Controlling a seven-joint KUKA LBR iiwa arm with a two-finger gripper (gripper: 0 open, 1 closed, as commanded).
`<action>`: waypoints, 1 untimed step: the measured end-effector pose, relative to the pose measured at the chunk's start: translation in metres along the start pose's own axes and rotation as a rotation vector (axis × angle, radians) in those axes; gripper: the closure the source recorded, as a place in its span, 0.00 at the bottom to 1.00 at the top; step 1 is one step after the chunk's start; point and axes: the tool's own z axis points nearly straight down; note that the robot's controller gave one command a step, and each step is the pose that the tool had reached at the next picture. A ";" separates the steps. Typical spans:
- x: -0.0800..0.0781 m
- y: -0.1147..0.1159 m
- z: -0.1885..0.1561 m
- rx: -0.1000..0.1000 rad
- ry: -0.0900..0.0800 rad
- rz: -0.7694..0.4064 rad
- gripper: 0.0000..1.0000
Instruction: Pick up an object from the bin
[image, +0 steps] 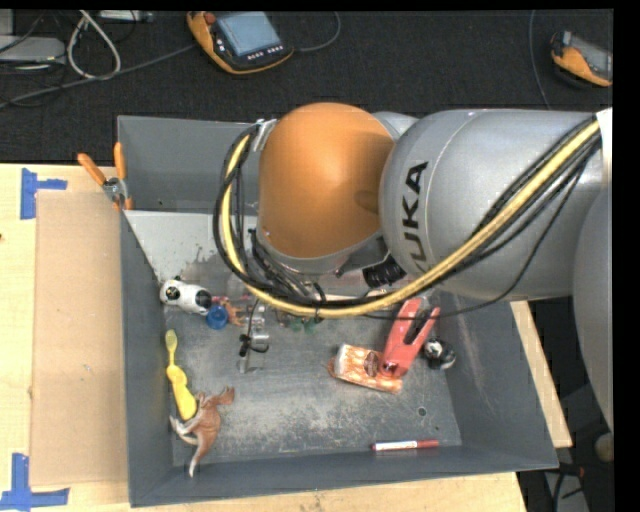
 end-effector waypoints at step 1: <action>0.000 -0.001 0.000 0.000 0.000 0.001 0.00</action>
Offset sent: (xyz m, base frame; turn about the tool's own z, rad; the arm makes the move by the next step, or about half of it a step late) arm -0.0448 0.0399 -0.0832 -0.7333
